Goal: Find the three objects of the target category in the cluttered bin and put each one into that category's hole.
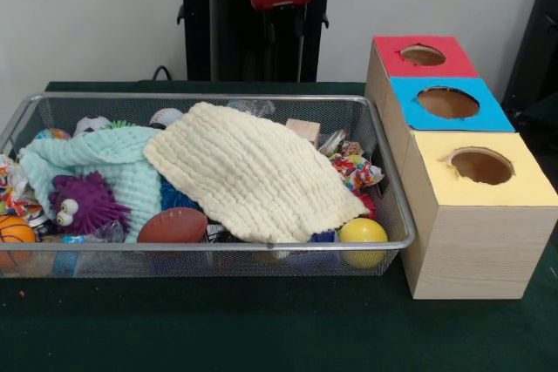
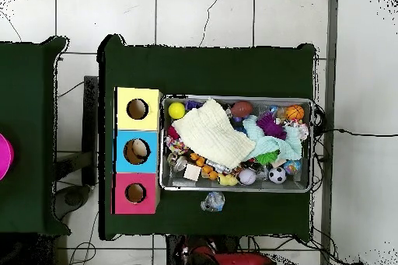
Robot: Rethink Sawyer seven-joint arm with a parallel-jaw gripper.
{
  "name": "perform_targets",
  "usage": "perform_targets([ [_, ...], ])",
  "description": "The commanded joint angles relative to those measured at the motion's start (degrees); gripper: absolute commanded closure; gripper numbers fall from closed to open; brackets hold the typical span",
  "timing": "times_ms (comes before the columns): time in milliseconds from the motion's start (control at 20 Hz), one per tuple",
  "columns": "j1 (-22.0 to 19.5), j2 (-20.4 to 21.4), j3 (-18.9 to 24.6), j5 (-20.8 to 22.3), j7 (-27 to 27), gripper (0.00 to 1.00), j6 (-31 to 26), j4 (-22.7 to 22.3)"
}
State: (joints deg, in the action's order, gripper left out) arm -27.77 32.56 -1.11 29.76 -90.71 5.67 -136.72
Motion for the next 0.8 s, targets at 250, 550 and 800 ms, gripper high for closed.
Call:
perform_targets([
  [250,1.4,-12.4,-2.3,1.0,-8.3,0.00,12.8,12.0],
  [550,1.3,-15.1,-2.2,0.7,-7.5,0.00,14.5,14.6],
  [800,1.5,-18.8,-3.0,1.8,-6.6,0.00,17.2,18.4],
])
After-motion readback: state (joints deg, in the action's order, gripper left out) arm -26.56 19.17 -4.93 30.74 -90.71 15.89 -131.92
